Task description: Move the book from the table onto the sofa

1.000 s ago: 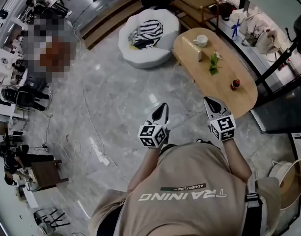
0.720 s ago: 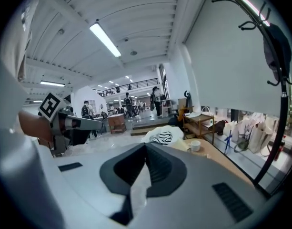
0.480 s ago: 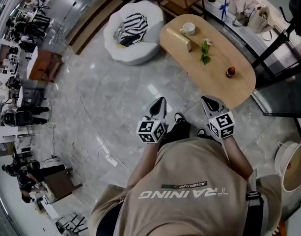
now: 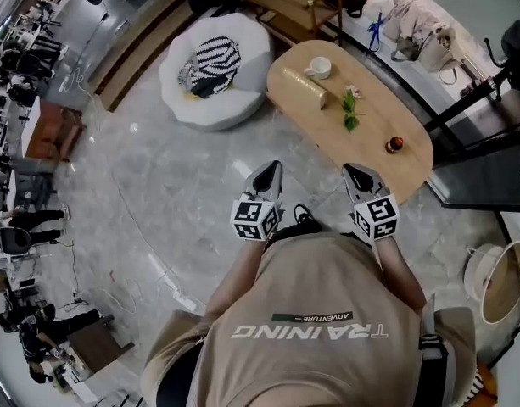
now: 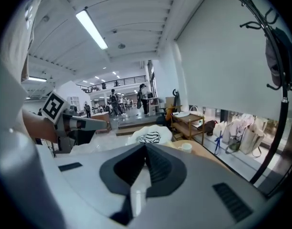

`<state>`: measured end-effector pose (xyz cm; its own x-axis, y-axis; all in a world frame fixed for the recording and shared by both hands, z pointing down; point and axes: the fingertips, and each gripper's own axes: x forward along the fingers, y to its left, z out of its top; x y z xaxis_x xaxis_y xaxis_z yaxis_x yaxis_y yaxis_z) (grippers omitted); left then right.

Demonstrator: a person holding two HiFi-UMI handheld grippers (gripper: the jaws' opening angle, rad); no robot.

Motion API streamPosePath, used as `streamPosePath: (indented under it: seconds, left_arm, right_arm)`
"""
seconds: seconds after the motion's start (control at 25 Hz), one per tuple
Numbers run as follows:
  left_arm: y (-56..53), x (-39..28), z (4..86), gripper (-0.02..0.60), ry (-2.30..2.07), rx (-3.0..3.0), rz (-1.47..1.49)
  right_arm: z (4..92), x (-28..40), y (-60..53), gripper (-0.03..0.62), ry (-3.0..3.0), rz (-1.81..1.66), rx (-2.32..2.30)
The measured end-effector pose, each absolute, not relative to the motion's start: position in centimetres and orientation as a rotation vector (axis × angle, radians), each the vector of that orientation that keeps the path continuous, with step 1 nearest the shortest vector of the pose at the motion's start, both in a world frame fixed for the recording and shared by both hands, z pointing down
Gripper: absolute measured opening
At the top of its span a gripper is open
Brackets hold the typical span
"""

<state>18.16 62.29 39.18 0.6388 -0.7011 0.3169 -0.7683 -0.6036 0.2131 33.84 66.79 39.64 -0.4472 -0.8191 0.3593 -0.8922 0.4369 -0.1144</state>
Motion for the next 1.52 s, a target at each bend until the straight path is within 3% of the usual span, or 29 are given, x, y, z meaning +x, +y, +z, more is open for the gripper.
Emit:
streamPosePath:
  seconds: [0.92, 1.52]
  left_arm:
    - [52.7, 11.2, 43.1, -0.009, -1.217, 2.364, 0.211]
    - [37.6, 20.8, 41.4, -0.009, -1.037, 2.458, 0.378]
  right_arm:
    - [40.9, 27.4, 53.0, 0.005, -2.424, 0.431, 1.359]
    - [43.6, 35.3, 40.2, 0.005, -2.411, 0.616, 1.532]
